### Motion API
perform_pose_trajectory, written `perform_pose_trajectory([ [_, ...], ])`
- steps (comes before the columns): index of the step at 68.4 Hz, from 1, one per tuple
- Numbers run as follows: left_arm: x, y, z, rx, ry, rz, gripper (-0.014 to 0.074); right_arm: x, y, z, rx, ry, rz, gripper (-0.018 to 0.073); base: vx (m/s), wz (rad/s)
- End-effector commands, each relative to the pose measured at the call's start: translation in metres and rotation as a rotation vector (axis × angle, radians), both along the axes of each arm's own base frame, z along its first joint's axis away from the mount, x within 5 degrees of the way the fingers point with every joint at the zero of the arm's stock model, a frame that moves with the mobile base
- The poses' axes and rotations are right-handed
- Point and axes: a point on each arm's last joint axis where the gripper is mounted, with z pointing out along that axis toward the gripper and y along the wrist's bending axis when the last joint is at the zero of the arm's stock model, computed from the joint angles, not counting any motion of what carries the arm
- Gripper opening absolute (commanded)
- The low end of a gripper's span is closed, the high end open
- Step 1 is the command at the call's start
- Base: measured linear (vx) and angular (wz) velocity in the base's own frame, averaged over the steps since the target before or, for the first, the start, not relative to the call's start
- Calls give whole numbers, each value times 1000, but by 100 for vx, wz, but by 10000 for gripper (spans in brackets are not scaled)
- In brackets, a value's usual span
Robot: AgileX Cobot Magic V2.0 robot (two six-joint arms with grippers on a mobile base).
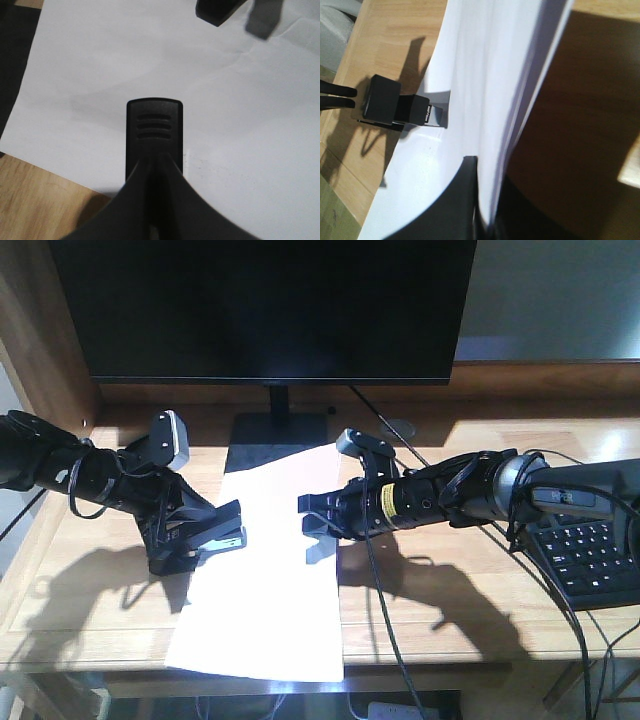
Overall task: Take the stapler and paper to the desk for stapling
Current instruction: 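Lay the white paper flat under the stapler and open the right gripper, then lift the right gripper away from the paper toward the keyboard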
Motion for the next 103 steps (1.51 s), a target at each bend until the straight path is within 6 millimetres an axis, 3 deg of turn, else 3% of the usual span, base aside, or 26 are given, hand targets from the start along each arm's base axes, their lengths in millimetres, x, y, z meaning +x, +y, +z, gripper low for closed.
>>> perform_pose_trajectory([
  [1, 1, -5, 30, -61, -52, 10, -6, 6, 1, 32, 55, -70, -17, 34, 0, 0],
  [15, 1, -5, 30, -61, -52, 10, -6, 8, 0, 31, 35, -81, -38, 146, 0, 0],
  [36, 1, -5, 30, -61, -52, 10, -6, 11, -4, 28, -29, -123, -53, 515, 0, 0],
  [46, 1, -5, 30, -61, -52, 10, -6, 14, -11, 27, -117, -175, -55, 618, 0, 0],
  [59, 1, -5, 30, -61, -52, 10, -6, 18, -19, 46, -179, -270, -110, 632, 0, 0],
  [76, 1, -5, 30, -61, -52, 10, -6, 10, -37, 97, -276, -479, -192, 611, 0, 0],
  [89, 1, -5, 30, -61, -52, 10, -6, -23, -60, 131, -370, -613, -216, 592, 0, 0],
  [103, 1, -5, 30, -61, -52, 10, -6, -80, -83, 170, -383, -737, -212, 584, 0, 0],
])
